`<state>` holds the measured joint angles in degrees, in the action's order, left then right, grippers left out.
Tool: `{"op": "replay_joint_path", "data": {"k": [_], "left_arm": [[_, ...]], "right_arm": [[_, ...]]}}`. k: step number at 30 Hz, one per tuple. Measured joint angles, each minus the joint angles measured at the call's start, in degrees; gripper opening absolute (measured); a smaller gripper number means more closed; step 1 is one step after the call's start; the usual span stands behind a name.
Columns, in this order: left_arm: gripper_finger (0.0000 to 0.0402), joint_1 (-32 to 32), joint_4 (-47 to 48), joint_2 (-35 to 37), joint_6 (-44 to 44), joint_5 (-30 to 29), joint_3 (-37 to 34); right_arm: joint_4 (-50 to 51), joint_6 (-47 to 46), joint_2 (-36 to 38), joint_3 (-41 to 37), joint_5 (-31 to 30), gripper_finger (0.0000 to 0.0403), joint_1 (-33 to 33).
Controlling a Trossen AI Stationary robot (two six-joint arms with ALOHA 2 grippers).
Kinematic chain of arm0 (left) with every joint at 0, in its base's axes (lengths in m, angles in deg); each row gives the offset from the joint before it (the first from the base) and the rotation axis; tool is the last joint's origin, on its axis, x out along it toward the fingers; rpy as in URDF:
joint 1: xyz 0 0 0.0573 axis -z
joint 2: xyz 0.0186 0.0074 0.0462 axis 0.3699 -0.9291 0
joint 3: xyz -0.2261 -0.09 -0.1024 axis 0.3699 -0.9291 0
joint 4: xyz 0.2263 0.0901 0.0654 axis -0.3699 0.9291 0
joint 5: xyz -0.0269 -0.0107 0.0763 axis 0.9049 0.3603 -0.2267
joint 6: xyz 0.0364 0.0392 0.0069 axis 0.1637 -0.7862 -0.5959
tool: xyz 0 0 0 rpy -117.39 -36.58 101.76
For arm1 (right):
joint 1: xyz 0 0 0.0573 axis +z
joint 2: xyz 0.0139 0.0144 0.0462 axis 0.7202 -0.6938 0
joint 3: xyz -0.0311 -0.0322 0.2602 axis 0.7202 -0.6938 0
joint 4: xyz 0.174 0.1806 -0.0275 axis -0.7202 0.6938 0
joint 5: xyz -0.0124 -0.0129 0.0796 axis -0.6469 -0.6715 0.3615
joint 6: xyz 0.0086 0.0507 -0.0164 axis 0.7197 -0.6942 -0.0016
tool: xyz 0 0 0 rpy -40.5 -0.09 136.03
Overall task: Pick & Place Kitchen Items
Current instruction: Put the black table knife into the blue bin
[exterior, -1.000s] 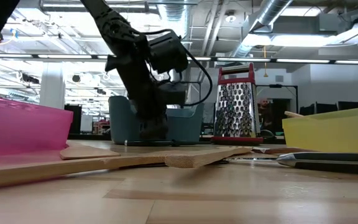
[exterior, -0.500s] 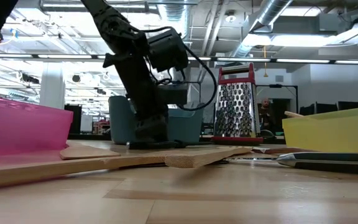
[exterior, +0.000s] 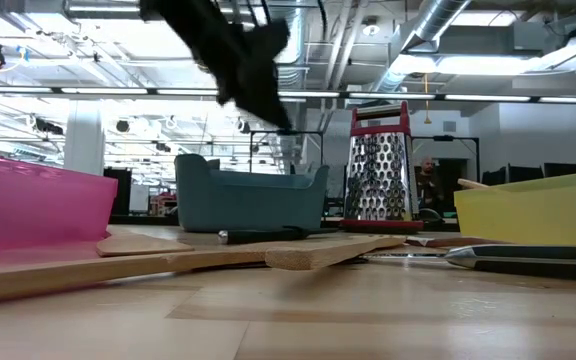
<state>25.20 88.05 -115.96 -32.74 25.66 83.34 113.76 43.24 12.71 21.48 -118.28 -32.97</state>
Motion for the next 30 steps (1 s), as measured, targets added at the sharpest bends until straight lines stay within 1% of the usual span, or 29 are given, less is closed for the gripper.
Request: {"op": "replay_joint_path", "data": {"k": [3, 6, 10, 14, 17, 22, 24, 30], "left_arm": [[0.0042, 2.6, -2.8, 5.4, 0.4, -0.1, -1.3], [0.0082, 5.3, -7.0, 8.5, 0.4, -0.1, -3.7], [0.0136, 8.8, -14.7, 9.7, 1.3, 0.3, -7.5], [0.0177, 10.4, -18.2, 9.7, 0.5, 0.6, -10.7], [0.0197, 10.2, -17.9, 9.7, 2.3, 0.4, -13.6], [0.0221, 9.8, -18.2, 8.5, 5.5, -1.8, -17.7], [0.0228, 9.9, -17.6, 7.1, 6.3, -2.7, -18.8], [0.0239, 10.1, -20.0, 0.5, 12.0, -3.0, -18.7]], "right_arm": [[0.4, 0.0, 0.0, 0.0, 0.0, 0.0133, 0.0], [0.4, 0.0, 0.0, 0.0, 0.0, 0.0133, 0.0], [0.9, 0.0, 0.0, 0.0, 0.0, 0.0136, 0.0], [1.3, 0.0, 0.0, 0.0, 0.0, 0.0136, 0.0], [1.4, 0.0, 0.0, 0.0, 0.0, 0.0135, 0.0], [1.4, 0.0, 0.0, 0.0, 0.0, 0.0134, 0.0], [1.4, 0.0, 0.0, 0.0, 0.0, 0.0135, 0.0], [1.3, 0.0, 0.0, 0.0, 0.0, 0.0133, 0.0]]}}
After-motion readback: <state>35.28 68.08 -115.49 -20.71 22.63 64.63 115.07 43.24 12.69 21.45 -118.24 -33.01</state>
